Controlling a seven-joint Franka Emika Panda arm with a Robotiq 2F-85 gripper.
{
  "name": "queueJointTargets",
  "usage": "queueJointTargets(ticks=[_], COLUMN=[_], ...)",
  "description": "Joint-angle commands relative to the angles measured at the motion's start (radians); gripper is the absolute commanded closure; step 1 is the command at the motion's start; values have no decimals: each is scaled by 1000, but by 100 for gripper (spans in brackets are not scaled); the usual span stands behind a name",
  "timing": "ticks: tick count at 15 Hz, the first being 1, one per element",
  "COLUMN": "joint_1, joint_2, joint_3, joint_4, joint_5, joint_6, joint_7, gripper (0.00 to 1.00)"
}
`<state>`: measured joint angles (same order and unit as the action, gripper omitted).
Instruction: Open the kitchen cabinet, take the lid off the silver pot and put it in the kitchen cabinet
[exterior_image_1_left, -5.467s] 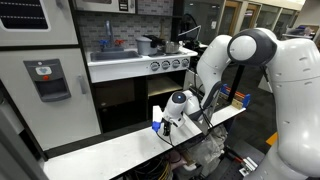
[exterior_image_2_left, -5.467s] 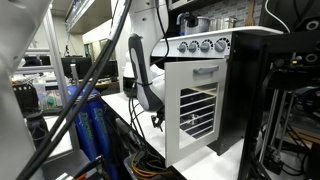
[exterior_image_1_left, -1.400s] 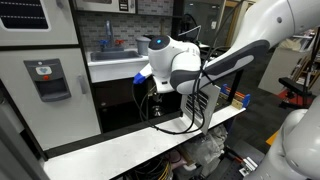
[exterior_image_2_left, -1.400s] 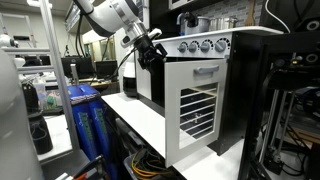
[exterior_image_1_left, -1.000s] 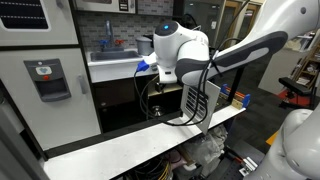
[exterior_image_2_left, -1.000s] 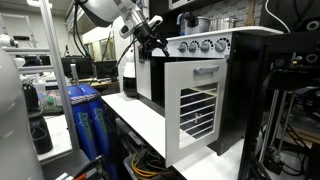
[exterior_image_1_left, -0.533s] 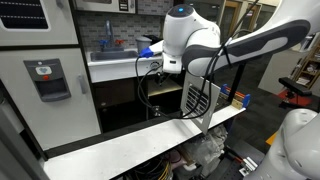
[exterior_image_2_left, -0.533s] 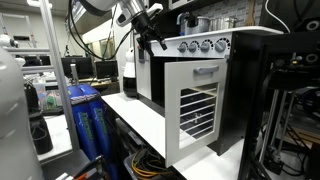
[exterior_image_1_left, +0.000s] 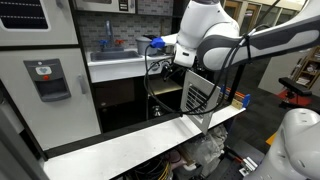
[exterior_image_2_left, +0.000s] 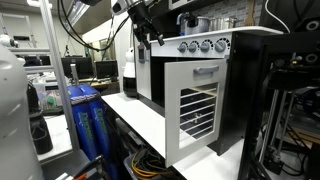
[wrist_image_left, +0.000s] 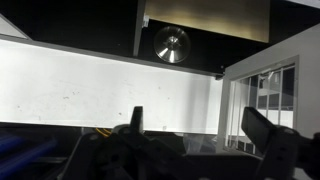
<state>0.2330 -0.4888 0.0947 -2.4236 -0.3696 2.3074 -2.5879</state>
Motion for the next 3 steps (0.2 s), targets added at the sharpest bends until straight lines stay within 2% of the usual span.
queueJointTargets(ticks=[1,3], joint_1=[0,0], joint_2=[-9,-10], joint_3=[0,0], joint_4=[-2,-1], joint_5=[1,1], joint_6=[-6,-6], joint_7=[-1,-1], gripper=[0,0])
